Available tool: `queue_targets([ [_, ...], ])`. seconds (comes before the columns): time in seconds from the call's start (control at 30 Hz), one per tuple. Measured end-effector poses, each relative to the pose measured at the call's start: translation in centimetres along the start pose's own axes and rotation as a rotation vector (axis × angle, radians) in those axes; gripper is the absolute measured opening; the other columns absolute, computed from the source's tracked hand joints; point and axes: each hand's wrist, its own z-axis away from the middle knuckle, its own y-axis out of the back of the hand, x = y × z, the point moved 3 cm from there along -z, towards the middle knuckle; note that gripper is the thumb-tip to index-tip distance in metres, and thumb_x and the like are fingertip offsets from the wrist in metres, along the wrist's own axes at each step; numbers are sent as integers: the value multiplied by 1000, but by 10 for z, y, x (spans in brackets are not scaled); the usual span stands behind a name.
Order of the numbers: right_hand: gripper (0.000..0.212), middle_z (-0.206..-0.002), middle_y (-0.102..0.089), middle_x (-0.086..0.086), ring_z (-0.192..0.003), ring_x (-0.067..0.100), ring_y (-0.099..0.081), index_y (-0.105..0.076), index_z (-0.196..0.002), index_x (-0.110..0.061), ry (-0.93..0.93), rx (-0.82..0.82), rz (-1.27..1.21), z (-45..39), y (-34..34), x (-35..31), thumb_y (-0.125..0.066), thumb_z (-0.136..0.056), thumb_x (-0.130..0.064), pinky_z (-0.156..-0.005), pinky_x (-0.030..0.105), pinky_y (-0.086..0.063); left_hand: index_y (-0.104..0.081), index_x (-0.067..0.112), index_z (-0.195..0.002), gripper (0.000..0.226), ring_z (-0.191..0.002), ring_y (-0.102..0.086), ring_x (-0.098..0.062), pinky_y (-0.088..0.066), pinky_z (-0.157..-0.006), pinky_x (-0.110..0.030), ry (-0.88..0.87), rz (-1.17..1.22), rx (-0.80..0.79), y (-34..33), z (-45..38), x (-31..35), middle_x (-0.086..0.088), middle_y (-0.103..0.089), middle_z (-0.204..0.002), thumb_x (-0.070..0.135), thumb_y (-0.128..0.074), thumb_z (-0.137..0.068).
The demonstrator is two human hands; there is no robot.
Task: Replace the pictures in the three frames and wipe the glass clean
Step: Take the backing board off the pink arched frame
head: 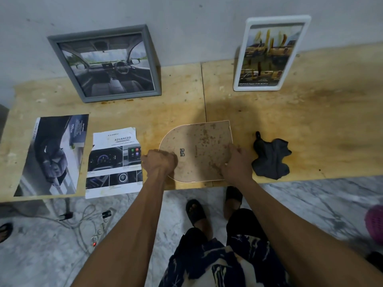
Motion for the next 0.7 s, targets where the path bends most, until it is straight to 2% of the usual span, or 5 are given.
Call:
queue_targets([
  [0.23, 71, -137, -33, 11, -125, 33, -37, -29, -148, -20, -9, -24, 31, -1, -2, 1, -62, -86, -17, -100, 45, -44, -70, 11, -95, 60, -107, -65, -32, -55, -94, -45, 52, 136, -159, -5, -16, -4, -9, -70, -112, 61, -84, -65],
  [0.37, 69, -138, -33, 10, -125, 33, -39, -31, -144, -22, -5, -40, 11, -2, -2, 3, -65, -85, -18, -98, 46, -45, -71, 1, -102, 122, -92, -71, -33, -61, -83, -48, 90, 247, -194, -19, -45, -24, -11, -75, -103, 71, -90, -4],
  [0.5, 69, -137, -34, 10, -123, 34, -40, -30, -143, -23, 6, -29, -3, -1, -2, 6, -67, -85, -16, -97, 46, -45, -67, -2, -109, 88, -94, -70, -33, -59, -85, -53, 117, 371, -284, -9, -30, -13, -14, -73, -108, 42, -96, -38],
  [0.6, 74, -136, -34, 11, -122, 35, -39, -27, -146, -23, 19, -39, 8, 0, -1, 5, -68, -84, -19, -95, 45, -45, -68, -1, -111, 91, -95, -70, -33, -58, -87, -53, 114, 385, -292, -9, -41, -20, -13, -74, -110, 44, -97, -37],
  [0.7, 73, -130, -35, 14, -118, 38, -40, -26, -146, -24, 50, -38, 38, -1, 0, 4, -64, -85, -24, -91, 45, -46, -70, -1, -100, 64, -92, -71, -31, -58, -88, -53, 118, 355, -237, 5, -36, -19, -14, -75, -102, 37, -97, -55],
])
